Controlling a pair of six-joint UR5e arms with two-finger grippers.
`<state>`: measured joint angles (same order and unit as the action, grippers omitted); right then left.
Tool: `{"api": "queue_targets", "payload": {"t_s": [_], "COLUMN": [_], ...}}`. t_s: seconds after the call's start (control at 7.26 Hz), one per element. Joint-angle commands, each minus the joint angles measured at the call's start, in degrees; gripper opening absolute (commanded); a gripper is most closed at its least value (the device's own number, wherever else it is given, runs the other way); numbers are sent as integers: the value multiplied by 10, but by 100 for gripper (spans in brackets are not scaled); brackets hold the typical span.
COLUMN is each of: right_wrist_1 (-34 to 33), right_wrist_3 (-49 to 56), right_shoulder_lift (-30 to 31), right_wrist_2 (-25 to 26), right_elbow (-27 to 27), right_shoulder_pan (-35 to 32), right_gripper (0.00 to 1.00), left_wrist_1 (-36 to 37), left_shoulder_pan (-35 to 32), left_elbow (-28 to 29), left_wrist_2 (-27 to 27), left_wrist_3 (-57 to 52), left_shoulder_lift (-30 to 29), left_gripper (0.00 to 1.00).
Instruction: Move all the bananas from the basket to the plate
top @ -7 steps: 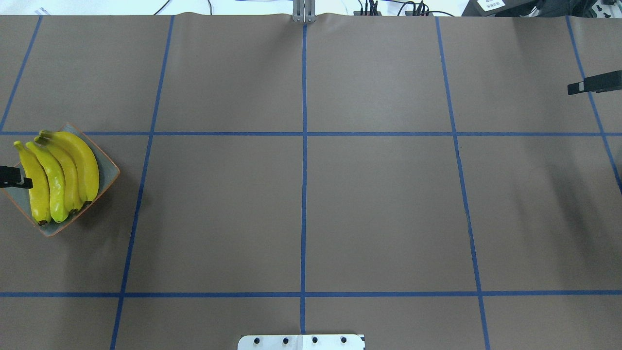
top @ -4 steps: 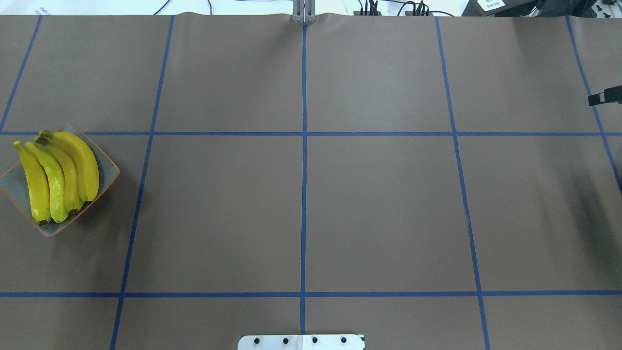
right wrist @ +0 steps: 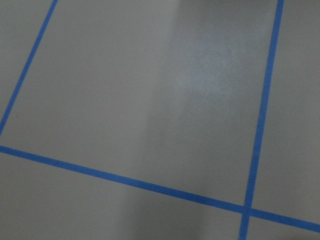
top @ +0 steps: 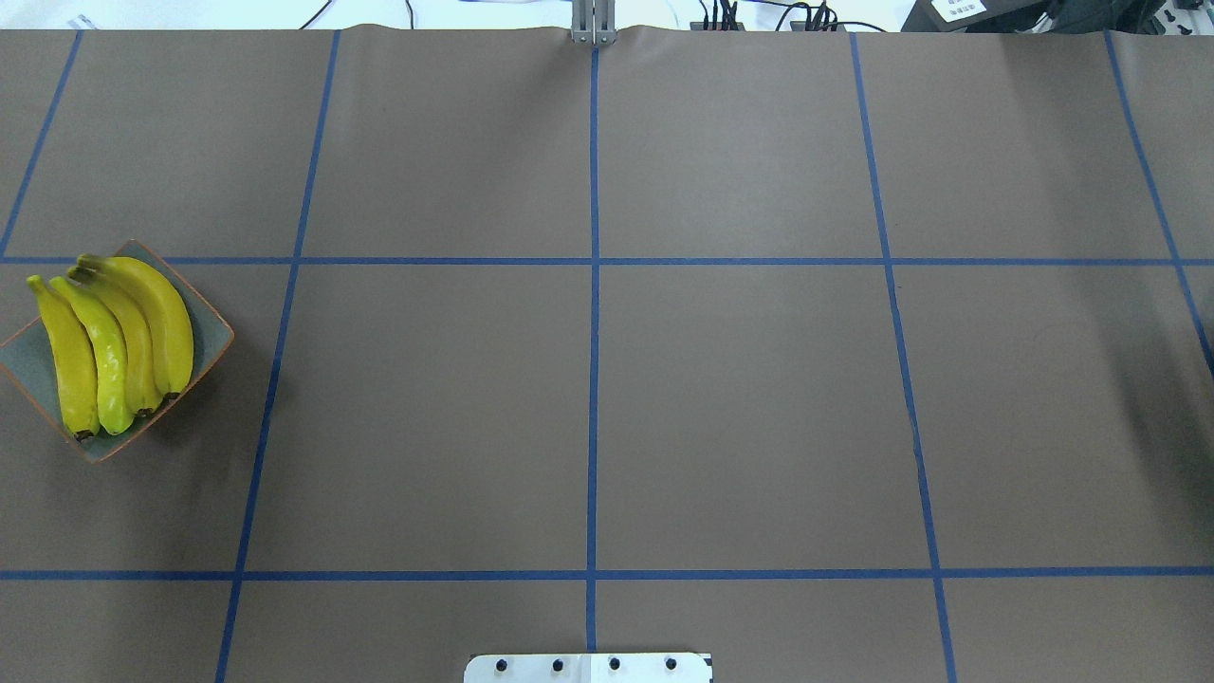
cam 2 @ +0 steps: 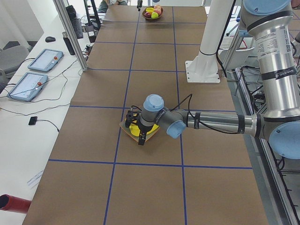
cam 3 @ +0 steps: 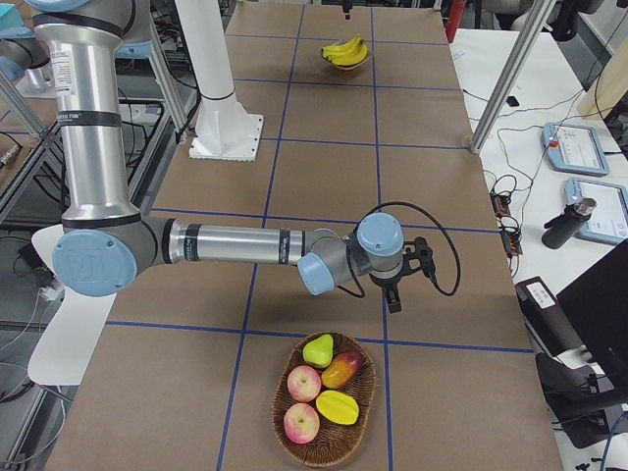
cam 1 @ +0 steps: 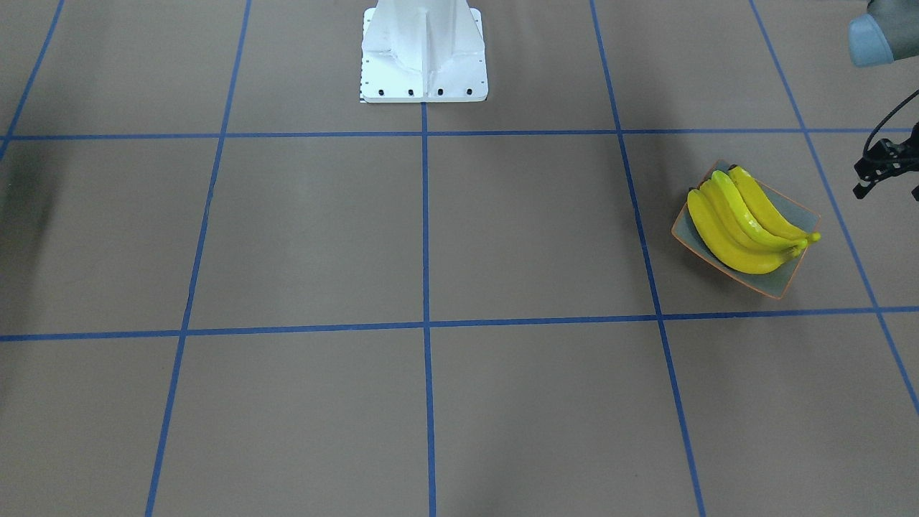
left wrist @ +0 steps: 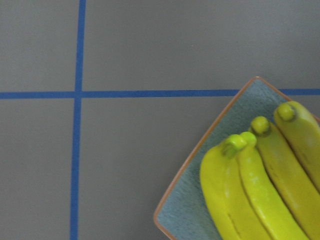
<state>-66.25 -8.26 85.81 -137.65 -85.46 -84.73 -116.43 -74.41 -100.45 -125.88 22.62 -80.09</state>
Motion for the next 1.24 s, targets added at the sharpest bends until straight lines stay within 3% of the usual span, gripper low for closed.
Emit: {"api": "queue_targets", "payload": {"t_s": [0.0, 0.28, 0.41, 0.55, 0.83, 1.1], "right_wrist_1": [-160, -258, -288, -340, -348, -348], "right_wrist_3": [86, 141, 144, 179, 190, 190], "right_shoulder_lift": [-37, -47, -31, -32, -34, -32], "right_wrist_2": [26, 35, 74, 77, 77, 70], "right_elbow": [-5, -29, -75, -88, -90, -89], "right_shoulder_pan": [-8, -13, -8, -14, -15, -15], "right_gripper": [100, 100, 100, 100, 100, 100], "left_wrist_1": [103, 218, 239, 236, 234, 232], "left_shoulder_pan": [-50, -62, -63, -64, -64, -64], "left_elbow": [11, 11, 11, 19, 24, 36], "left_wrist_2": [-46, -47, -48, -48, -51, -131], "left_wrist_3": [-68, -87, -86, -87, -87, -87], "left_shoulder_lift": [-41, -95, -105, -105, -101, -99], "left_gripper": [100, 100, 100, 100, 100, 100]}}
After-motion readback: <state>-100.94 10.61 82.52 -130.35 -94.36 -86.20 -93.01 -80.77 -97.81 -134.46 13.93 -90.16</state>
